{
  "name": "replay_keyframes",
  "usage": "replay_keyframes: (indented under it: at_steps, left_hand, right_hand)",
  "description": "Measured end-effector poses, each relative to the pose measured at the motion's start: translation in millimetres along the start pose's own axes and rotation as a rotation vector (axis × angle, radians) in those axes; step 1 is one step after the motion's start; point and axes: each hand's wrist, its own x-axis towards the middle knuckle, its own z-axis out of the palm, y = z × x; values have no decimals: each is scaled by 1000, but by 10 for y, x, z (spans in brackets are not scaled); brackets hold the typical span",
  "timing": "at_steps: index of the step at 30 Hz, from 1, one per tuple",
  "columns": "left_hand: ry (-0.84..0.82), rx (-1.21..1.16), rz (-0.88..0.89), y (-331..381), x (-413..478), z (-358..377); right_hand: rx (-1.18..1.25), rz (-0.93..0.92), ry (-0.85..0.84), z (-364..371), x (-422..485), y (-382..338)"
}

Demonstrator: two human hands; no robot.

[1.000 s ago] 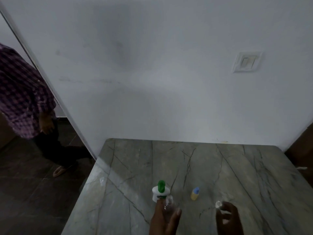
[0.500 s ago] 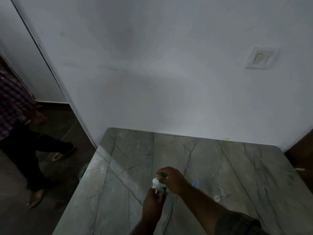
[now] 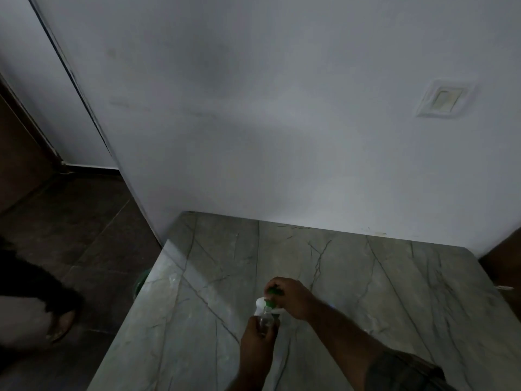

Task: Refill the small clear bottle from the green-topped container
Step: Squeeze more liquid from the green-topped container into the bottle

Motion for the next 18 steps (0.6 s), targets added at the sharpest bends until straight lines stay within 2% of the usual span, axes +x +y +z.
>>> replay_keyframes:
  at_steps: [9,18]
  left_hand:
    - [10,-20,26,36,1,43]
    - [-22,-95,-8,-6,32,121]
  right_hand:
    - [-80,-49,-77,-63,0,-19]
    - [200,59,-25,41,-11,91]
